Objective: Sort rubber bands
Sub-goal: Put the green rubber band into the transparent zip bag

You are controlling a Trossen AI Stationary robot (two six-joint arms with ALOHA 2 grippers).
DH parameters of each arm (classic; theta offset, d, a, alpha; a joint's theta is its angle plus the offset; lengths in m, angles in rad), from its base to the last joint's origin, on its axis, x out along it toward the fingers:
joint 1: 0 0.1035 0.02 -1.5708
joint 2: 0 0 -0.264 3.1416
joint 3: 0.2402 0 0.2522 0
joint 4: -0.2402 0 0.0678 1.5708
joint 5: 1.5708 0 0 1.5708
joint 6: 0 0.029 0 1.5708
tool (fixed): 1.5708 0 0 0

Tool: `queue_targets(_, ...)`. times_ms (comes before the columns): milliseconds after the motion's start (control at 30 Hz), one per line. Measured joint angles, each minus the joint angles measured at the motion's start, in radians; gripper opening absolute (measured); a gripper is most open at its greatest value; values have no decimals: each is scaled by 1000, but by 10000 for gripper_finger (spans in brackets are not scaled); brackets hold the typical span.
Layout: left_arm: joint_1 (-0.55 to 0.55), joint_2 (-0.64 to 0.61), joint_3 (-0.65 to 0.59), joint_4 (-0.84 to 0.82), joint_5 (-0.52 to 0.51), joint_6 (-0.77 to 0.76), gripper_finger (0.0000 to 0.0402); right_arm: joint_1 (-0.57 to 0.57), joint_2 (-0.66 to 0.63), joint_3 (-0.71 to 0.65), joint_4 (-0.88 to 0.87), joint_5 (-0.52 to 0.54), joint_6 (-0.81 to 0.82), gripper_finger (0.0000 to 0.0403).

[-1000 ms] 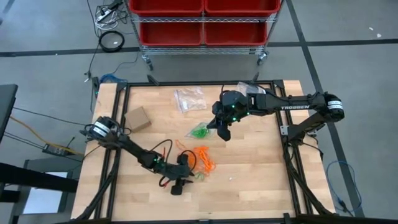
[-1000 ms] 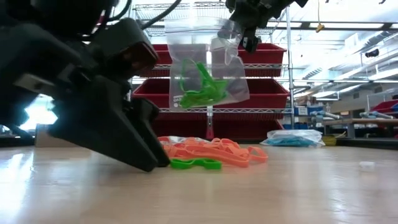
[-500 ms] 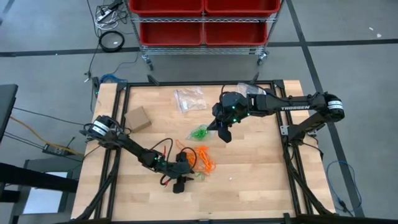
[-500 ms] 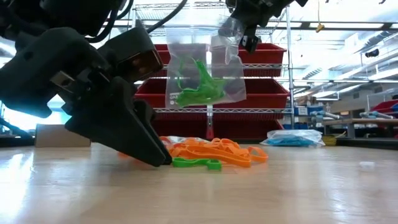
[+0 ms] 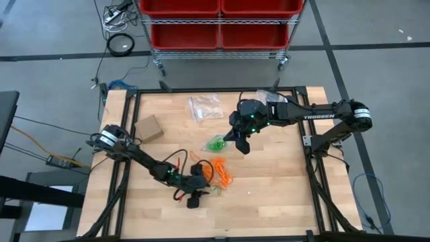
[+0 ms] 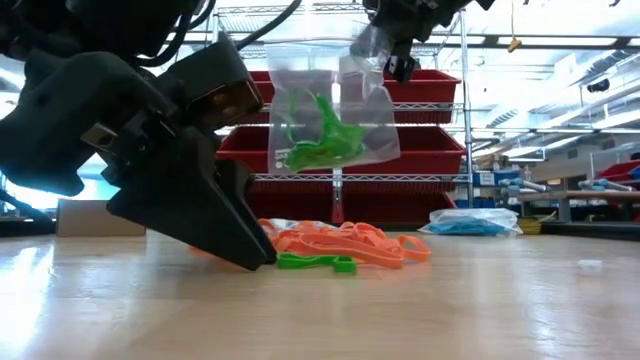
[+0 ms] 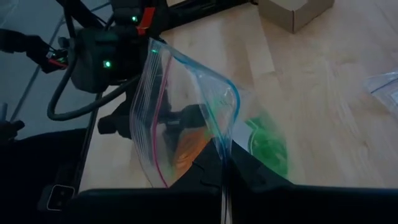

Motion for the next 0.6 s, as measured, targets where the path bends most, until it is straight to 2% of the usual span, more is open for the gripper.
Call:
queue_targets(267, 24, 18, 27, -20, -49, 60, 163, 17, 0, 0, 10, 1, -5, 0)
queue_targets(400, 45, 33, 39, -4, 3, 97, 159, 21, 0, 0, 9, 0, -6, 0)
queue_targets(600, 57, 59, 75, -2, 91, 172, 88, 21, 0, 0, 9, 1, -8, 0)
